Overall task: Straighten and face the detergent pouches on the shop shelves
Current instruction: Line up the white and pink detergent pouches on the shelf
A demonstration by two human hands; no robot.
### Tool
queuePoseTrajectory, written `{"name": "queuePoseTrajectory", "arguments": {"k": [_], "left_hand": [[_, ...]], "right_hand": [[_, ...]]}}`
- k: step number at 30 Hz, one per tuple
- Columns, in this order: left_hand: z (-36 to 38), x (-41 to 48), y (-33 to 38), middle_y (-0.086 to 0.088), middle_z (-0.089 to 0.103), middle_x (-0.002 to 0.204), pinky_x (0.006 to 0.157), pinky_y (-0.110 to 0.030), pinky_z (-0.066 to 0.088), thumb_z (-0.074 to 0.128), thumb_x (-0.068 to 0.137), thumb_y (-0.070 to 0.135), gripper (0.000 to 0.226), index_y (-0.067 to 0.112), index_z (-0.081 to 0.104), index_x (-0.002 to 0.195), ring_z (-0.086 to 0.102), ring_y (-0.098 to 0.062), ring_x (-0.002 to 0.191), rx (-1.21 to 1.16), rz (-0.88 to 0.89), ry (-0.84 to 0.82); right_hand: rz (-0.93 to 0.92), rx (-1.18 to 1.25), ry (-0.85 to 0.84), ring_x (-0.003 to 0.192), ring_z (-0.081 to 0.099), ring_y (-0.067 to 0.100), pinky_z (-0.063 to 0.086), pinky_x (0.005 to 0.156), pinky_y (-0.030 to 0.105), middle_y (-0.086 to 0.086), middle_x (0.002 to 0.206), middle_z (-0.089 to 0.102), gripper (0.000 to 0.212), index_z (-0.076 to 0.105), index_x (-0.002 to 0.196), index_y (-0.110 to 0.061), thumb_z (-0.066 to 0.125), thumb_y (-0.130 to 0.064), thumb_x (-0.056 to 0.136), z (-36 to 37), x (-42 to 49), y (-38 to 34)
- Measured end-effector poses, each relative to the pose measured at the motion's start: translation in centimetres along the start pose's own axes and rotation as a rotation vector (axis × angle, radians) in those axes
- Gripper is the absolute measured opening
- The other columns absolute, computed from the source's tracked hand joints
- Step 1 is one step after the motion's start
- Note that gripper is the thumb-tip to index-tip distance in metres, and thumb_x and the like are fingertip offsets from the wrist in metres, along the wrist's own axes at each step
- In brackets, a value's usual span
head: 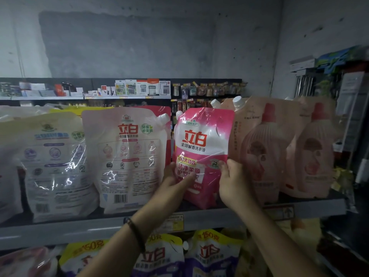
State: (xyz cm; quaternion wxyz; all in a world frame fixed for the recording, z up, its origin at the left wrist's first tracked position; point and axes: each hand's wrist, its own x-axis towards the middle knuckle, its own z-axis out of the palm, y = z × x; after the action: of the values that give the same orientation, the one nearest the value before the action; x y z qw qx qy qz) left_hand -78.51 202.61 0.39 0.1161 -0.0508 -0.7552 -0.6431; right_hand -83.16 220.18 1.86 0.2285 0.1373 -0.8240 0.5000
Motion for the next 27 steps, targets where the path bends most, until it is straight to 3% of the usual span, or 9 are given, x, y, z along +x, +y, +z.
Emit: {"name": "queuePoseTrajectory", "arguments": {"k": [2, 4, 7, 10, 13, 15, 18, 22, 27], "left_hand": [[-0.2, 0.6, -0.3, 0.002, 0.073, 0.125, 0.081, -0.023, 0.061, 0.075, 0.096, 0.019, 0.064, 0.026, 0.037, 0.147, 0.076, -0.008, 0.103, 0.031, 0.008, -0.002], [-0.4, 1.3, -0.4, 0.004, 0.073, 0.126, 0.09, -0.028, 0.062, 0.078, 0.094, 0.019, 0.074, 0.027, 0.031, 0.149, 0.075, -0.01, 0.108, 0.101, 0.012, -0.008], [-0.5, 1.7, -0.3, 0.003, 0.069, 0.133, 0.094, -0.033, 0.063, 0.081, 0.092, 0.024, 0.082, 0.03, 0.024, 0.151, 0.073, -0.013, 0.114, 0.132, 0.013, -0.017], [-0.3, 2.1, -0.1, 0.002, 0.068, 0.132, 0.081, -0.024, 0.063, 0.082, 0.091, 0.023, 0.084, 0.027, 0.025, 0.151, 0.074, -0.012, 0.108, 0.107, -0.012, -0.001], [0.1, 2.5, 0.1, 0.005, 0.07, 0.124, 0.071, -0.016, 0.059, 0.085, 0.088, 0.024, 0.081, 0.021, 0.031, 0.149, 0.075, -0.005, 0.096, 0.076, -0.046, 0.051], [0.3, 2.3, 0.1, 0.007, 0.069, 0.12, 0.068, -0.013, 0.057, 0.083, 0.089, 0.02, 0.077, 0.022, 0.032, 0.147, 0.074, 0.001, 0.087, 0.071, -0.041, 0.052], [0.3, 1.8, -0.1, 0.004, 0.071, 0.123, 0.074, -0.017, 0.059, 0.081, 0.091, 0.017, 0.077, 0.023, 0.031, 0.15, 0.076, 0.0, 0.094, 0.04, -0.012, 0.029], [0.4, 0.6, -0.1, 0.005, 0.076, 0.121, 0.083, -0.022, 0.062, 0.08, 0.093, 0.02, 0.075, 0.031, 0.03, 0.148, 0.076, -0.004, 0.102, 0.035, -0.003, 0.003], [0.1, -1.0, 0.1, 0.014, 0.077, 0.12, 0.102, -0.036, 0.058, 0.075, 0.097, 0.032, 0.056, 0.043, 0.038, 0.137, 0.074, -0.004, 0.11, 0.079, -0.007, -0.021]], "right_hand": [[-0.001, -0.01, -0.014, 0.053, 0.053, 0.006, 0.034, 0.042, 0.012, -0.006, 0.067, 0.056, 0.04, 0.05, 0.074, -0.022, 0.045, -0.022, 0.114, -0.5, 0.0, 0.0], [-0.01, -0.034, -0.029, 0.052, 0.05, 0.005, 0.032, 0.043, 0.012, -0.007, 0.064, 0.053, 0.04, 0.05, 0.073, -0.021, 0.046, -0.023, 0.113, -0.9, 0.1, 0.1], [-0.02, -0.108, -0.029, 0.052, 0.05, 0.008, 0.034, 0.049, 0.023, -0.007, 0.062, 0.052, 0.041, 0.049, 0.072, -0.022, 0.049, -0.026, 0.112, -1.3, 0.3, 0.2], [-0.077, -0.243, 0.047, 0.057, 0.053, 0.01, 0.033, 0.049, 0.024, -0.006, 0.066, 0.055, 0.045, 0.045, 0.066, -0.027, 0.055, -0.028, 0.11, -1.9, 0.5, 0.4], [-0.135, -0.255, 0.099, 0.06, 0.062, 0.007, 0.048, 0.049, 0.027, -0.01, 0.07, 0.065, 0.03, 0.064, 0.074, -0.029, 0.067, -0.026, 0.104, -2.7, 0.7, 0.3], [-0.158, -0.266, 0.119, 0.058, 0.063, 0.005, 0.046, 0.049, 0.024, -0.012, 0.065, 0.065, 0.026, 0.069, 0.074, -0.023, 0.074, -0.024, 0.099, -3.3, 0.8, 0.0], [-0.162, -0.272, 0.142, 0.056, 0.064, 0.006, 0.046, 0.051, 0.022, -0.011, 0.062, 0.064, 0.033, 0.063, 0.066, -0.022, 0.078, -0.022, 0.096, -3.7, 1.3, 0.3], [-0.123, -0.254, 0.142, 0.065, 0.068, 0.006, 0.052, 0.056, 0.022, -0.008, 0.074, 0.071, 0.013, 0.075, 0.084, -0.018, 0.076, -0.017, 0.097, -3.8, 1.8, 0.6], [-0.096, -0.306, 0.128, 0.07, 0.066, 0.01, 0.046, 0.057, 0.019, -0.004, 0.079, 0.07, 0.011, 0.076, 0.092, -0.012, 0.069, -0.012, 0.1, -4.0, 2.4, 0.5]]}}
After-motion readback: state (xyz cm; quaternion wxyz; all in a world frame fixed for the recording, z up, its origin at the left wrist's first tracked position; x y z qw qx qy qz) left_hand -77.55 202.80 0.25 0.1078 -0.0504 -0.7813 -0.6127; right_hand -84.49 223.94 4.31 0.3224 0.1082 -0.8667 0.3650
